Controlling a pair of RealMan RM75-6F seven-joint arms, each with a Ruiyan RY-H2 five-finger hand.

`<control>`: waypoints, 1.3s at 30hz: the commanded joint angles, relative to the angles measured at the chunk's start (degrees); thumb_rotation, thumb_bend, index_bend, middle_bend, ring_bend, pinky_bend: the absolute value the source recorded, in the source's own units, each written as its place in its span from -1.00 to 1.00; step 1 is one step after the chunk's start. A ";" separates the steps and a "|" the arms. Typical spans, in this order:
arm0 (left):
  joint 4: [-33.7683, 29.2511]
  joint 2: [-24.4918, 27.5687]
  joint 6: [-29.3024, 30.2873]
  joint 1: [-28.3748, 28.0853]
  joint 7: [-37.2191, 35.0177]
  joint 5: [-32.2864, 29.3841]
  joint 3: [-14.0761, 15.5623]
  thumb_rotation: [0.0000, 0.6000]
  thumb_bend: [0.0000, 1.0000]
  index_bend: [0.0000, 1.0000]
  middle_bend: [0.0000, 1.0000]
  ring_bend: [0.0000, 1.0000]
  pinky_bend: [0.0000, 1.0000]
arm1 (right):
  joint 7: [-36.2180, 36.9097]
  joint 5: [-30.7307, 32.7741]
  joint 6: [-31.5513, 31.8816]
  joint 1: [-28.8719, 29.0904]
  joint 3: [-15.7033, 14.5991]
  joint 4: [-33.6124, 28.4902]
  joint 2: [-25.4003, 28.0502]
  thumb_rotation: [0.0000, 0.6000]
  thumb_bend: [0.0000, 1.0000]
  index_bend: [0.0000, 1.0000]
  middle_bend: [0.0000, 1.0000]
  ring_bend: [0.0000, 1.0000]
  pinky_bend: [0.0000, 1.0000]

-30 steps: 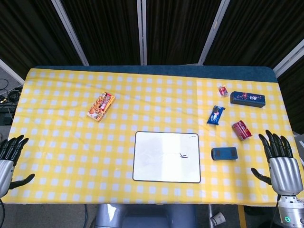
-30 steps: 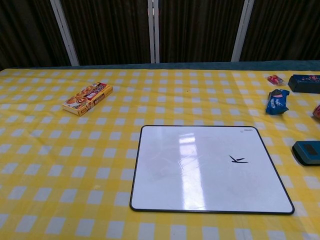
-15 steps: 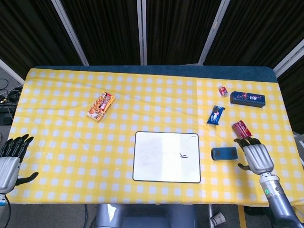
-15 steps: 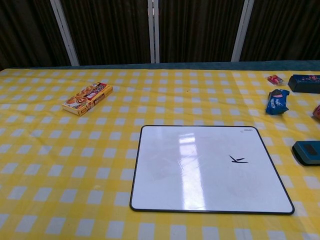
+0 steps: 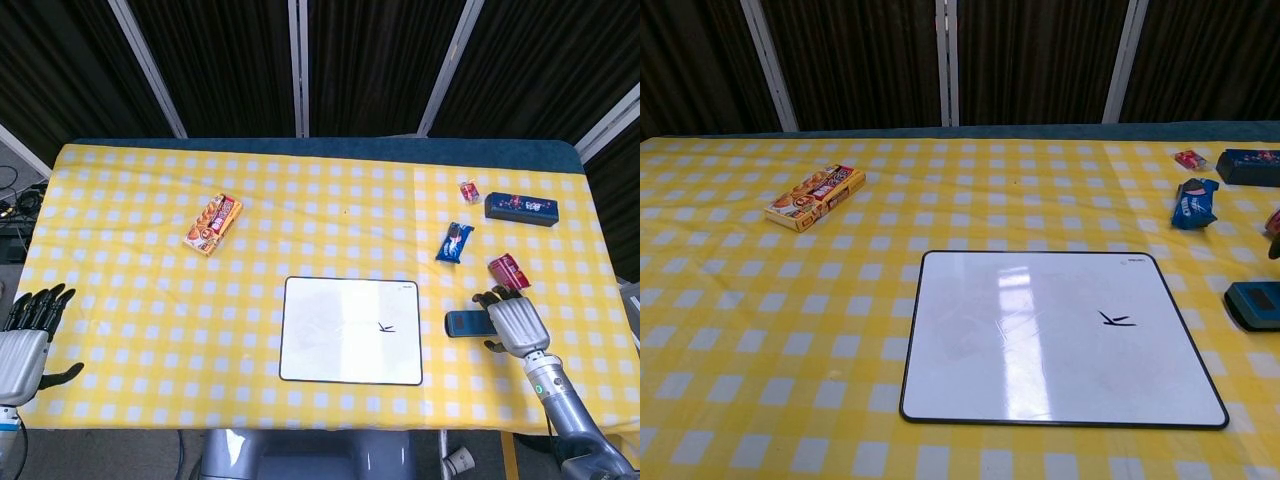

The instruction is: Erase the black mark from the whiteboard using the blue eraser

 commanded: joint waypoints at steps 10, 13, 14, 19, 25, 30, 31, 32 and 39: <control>0.06 -0.12 -0.38 -0.28 0.29 -0.48 -0.03 1.00 -1.00 -1.00 -1.00 -1.00 -1.00 | -0.37 -0.22 -0.22 1.06 -0.80 3.89 -3.15 1.00 -0.96 -0.34 -0.27 -0.48 -0.28; 0.06 -0.10 -0.39 -0.31 0.24 -0.52 -0.02 1.00 -1.00 -1.00 -1.00 -1.00 -1.00 | -0.24 -0.01 -0.30 1.33 -0.74 4.55 -3.71 1.00 -0.92 -0.31 -0.24 -0.45 -0.26; 0.07 -0.08 -0.38 -0.31 0.24 -0.54 -0.02 1.00 -1.00 -1.00 -1.00 -1.00 -1.00 | -0.17 0.05 -0.28 1.39 -0.71 4.68 -3.86 1.00 -0.89 -0.29 -0.22 -0.42 -0.24; 0.10 0.00 -0.51 -0.39 0.08 -0.84 -0.07 1.00 -1.00 -1.00 -1.00 -1.00 -1.00 | 0.61 -0.24 0.48 1.52 -0.86 5.48 -4.66 1.00 -0.65 -0.14 -0.04 -0.24 -0.11; 0.02 0.14 -0.50 -0.45 -0.14 -1.00 -0.13 1.00 -1.00 -1.00 -1.00 -1.00 -1.00 | 1.68 -1.35 2.29 1.88 -0.68 3.12 -3.56 1.00 -0.52 -0.04 0.07 -0.12 -0.09; 0.07 0.14 -0.83 -0.65 -0.20 -1.23 -0.18 1.00 -1.00 -1.00 -1.00 -1.00 -1.00 | 0.53 -2.92 3.52 3.07 -0.11 -1.68 -1.66 1.00 -0.52 -0.03 0.07 -0.12 -0.09; 0.08 0.14 -0.92 -0.71 -0.21 -1.29 -0.19 1.00 -1.00 -1.00 -1.00 -1.00 -1.00 | -0.01 -2.96 3.43 3.36 0.05 -2.70 -1.30 1.00 -0.52 -0.03 0.07 -0.12 -0.09; 0.11 0.12 -1.01 -0.77 -0.19 -1.31 -0.20 1.00 -1.00 -1.00 -1.00 -1.00 -1.00 | -0.91 -3.10 3.30 3.93 0.41 -4.15 -0.94 1.00 -0.52 -0.03 0.07 -0.11 -0.09; 0.28 0.16 -1.57 -1.16 -0.49 -1.99 -0.48 1.00 -1.00 -1.00 -1.00 -1.00 -1.00 | -7.85 -0.72 -2.11 8.85 3.14 -10.97 -1.44 1.00 -0.50 -0.03 0.07 -0.12 -0.09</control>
